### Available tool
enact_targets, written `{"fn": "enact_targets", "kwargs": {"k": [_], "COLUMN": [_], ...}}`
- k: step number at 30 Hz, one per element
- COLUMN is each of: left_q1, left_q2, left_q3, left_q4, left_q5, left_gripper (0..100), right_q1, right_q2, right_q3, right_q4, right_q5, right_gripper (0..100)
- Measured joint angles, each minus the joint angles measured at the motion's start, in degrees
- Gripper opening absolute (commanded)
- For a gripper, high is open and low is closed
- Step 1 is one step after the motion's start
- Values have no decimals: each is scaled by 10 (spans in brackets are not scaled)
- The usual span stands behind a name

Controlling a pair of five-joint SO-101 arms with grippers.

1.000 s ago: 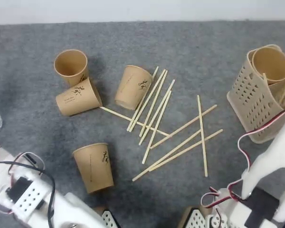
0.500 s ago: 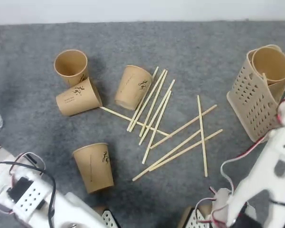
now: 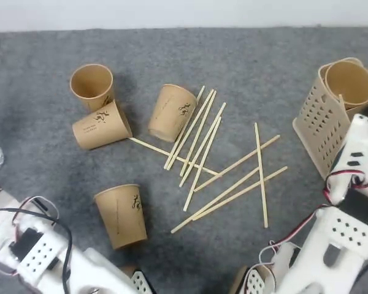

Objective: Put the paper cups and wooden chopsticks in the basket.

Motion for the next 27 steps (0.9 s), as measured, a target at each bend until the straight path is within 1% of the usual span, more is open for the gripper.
{"fn": "enact_targets", "kwargs": {"k": [9, 11, 13, 15, 17, 23, 25, 27], "left_q1": [0, 0, 0, 0, 2, 7, 7, 7], "left_q2": [0, 0, 0, 0, 0, 0, 0, 0], "left_q3": [0, 0, 0, 0, 0, 0, 0, 0], "left_q4": [0, 0, 0, 0, 0, 0, 0, 0], "left_q5": [0, 0, 0, 0, 0, 0, 0, 0], "left_gripper": [166, 166, 166, 166, 166, 166, 166, 166], "right_q1": [0, 0, -8, -47, -103, -319, -378, -418], "right_q2": [-7, -7, -7, -7, -4, 42, 67, 95], "right_q3": [5, -11, -58, -118, -169, -273, -294, -305], "right_q4": [3, 24, 75, 148, 222, 427, 479, 515], "right_q5": [0, 0, 0, 3, 20, 140, 178, 215], "right_gripper": [152, 151, 151, 151, 151, 152, 152, 153]}}
